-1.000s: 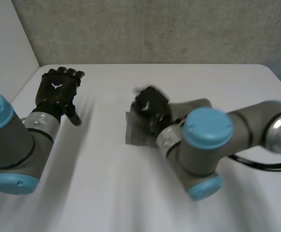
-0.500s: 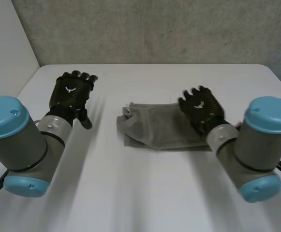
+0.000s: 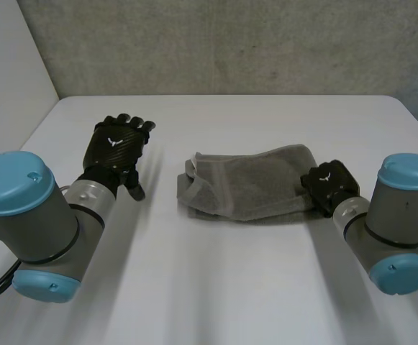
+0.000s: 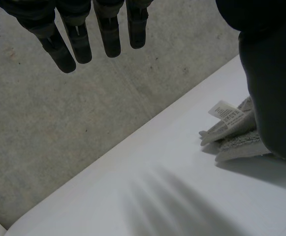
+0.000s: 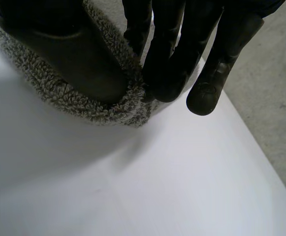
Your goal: Fold the towel.
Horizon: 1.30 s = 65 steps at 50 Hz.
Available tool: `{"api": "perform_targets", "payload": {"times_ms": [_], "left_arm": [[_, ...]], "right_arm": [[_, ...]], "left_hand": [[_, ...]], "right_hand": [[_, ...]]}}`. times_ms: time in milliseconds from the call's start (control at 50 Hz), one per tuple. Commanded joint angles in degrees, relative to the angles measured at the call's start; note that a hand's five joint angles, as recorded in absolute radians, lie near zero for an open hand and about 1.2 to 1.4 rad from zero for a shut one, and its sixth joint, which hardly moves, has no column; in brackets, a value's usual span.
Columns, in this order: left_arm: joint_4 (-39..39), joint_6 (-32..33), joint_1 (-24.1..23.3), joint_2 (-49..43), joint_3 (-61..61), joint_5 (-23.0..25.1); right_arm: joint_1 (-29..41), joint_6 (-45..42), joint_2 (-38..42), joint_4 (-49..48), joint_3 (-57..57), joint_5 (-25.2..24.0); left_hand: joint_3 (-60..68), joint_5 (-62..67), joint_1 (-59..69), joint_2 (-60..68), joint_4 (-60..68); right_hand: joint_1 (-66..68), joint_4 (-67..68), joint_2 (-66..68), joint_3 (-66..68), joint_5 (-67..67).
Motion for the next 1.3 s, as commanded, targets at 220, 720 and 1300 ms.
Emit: {"api": "perform_targets", "payload": {"times_ms": [220, 720, 1300], "left_arm": [[-0.1, -0.5, 0.6, 3.7, 2.1, -4.5], [-0.6, -11.5, -3.2, 3.8, 11.1, -9.9], [-13.9, -13.0, -12.5, -26.5, 26.6, -10.9]], "right_arm": [[21.2, -5.0, -0.9, -4.1, -12.7, -1.6], [22.7, 7.2, -5.9, -3.6, -7.7, 2.1], [13.2, 29.7, 10.1, 15.3, -22.6, -5.2]], "left_hand": [[-3.0, -11.9, -4.2, -3.6, -4.0], [-1.8, -10.7, -3.1, -2.4, -2.8], [-0.7, -9.5, -1.9, -1.2, -1.6]], "right_hand": [[7.9, 3.2, 6.5, 3.7, 4.5], [-62.1, -66.8, -63.5, -66.3, -65.5], [-62.1, -66.8, -63.5, -66.3, -65.5]]}}
